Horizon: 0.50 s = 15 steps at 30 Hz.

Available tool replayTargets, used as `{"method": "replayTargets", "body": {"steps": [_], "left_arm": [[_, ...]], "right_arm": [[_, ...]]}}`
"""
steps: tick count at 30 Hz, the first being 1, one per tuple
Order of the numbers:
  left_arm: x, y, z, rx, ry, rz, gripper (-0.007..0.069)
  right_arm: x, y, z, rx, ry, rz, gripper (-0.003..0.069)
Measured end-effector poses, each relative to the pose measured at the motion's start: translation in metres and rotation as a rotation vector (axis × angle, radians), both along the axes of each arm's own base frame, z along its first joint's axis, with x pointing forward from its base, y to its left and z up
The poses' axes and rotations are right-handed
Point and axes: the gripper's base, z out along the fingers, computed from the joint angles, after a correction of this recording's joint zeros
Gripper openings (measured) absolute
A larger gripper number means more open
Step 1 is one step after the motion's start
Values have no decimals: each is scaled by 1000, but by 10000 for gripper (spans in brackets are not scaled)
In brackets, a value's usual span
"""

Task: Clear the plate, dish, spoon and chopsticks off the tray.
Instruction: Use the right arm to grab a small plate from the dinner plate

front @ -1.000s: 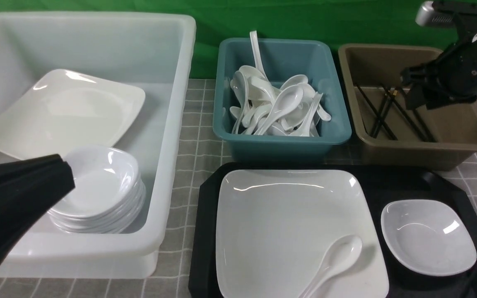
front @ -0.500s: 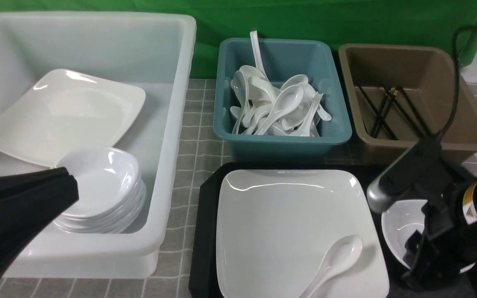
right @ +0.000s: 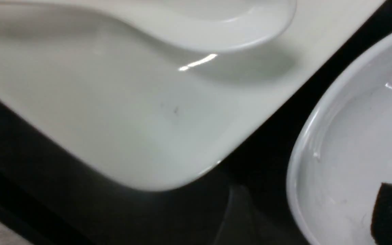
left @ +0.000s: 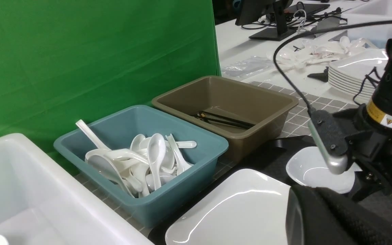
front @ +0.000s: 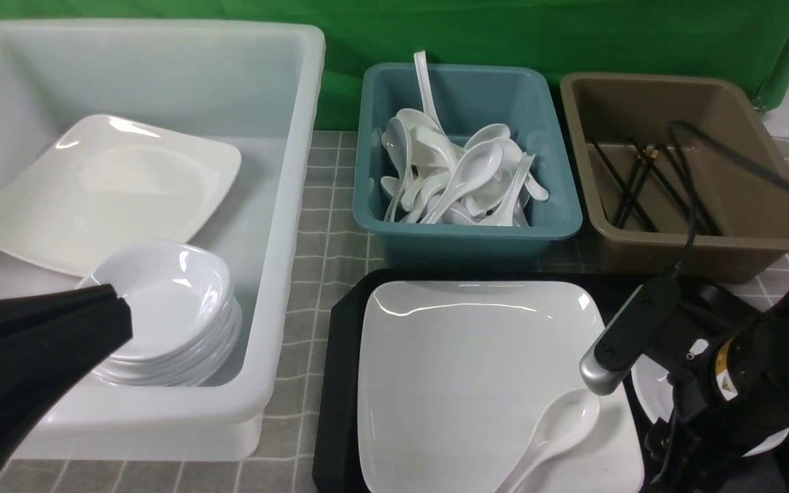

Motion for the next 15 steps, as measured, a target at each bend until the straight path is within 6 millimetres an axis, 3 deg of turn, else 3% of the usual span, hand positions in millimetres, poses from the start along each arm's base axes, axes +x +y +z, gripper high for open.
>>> {"method": "replayTargets", "body": {"steps": [9, 15], "left_arm": [[-1, 0, -3, 27, 13, -9, 8], [-1, 0, -3, 33, 12, -9, 8]], "right_arm": [[16, 4, -39, -113, 54, 51, 518], [19, 6, -46, -124, 68, 60, 422]]}}
